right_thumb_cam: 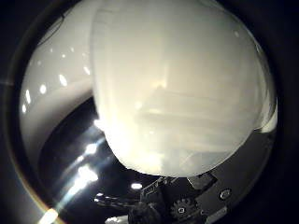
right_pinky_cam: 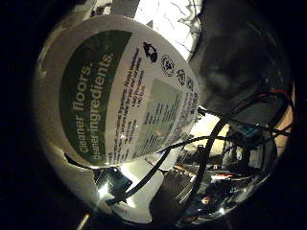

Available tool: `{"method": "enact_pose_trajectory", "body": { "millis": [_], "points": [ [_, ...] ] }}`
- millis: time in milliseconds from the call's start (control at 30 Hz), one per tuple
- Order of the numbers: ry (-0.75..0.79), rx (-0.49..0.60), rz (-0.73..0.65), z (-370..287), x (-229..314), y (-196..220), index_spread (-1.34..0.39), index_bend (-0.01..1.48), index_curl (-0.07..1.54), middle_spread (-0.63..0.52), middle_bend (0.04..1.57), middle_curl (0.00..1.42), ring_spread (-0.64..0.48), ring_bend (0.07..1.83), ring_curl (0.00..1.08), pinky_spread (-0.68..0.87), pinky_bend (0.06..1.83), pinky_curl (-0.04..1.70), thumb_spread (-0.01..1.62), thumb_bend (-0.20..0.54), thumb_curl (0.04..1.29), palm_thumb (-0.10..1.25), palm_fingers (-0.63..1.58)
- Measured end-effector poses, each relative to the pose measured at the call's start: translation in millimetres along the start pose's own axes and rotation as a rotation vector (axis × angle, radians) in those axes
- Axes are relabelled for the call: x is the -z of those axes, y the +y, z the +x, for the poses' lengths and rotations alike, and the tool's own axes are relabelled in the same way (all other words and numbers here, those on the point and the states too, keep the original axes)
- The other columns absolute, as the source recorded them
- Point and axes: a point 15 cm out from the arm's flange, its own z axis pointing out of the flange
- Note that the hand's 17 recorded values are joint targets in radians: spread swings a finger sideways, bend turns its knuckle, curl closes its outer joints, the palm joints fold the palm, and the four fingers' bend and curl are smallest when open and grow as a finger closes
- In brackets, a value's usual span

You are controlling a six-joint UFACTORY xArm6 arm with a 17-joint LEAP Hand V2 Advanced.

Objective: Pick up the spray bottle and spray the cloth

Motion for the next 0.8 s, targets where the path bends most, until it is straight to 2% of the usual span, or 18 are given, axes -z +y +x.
{"method": "enact_pose_trajectory", "body": {
  "millis": [800],
  "points": [
    [-0.026,0.213,-0.034,-91,-49,-2,-0.55,0.58,1.13,-0.26,1.04,1.03,-0.28,1.30,0.83,-0.39,0.98,1.28,1.21,-0.014,0.37,0.80,0.90]
  ]
}}
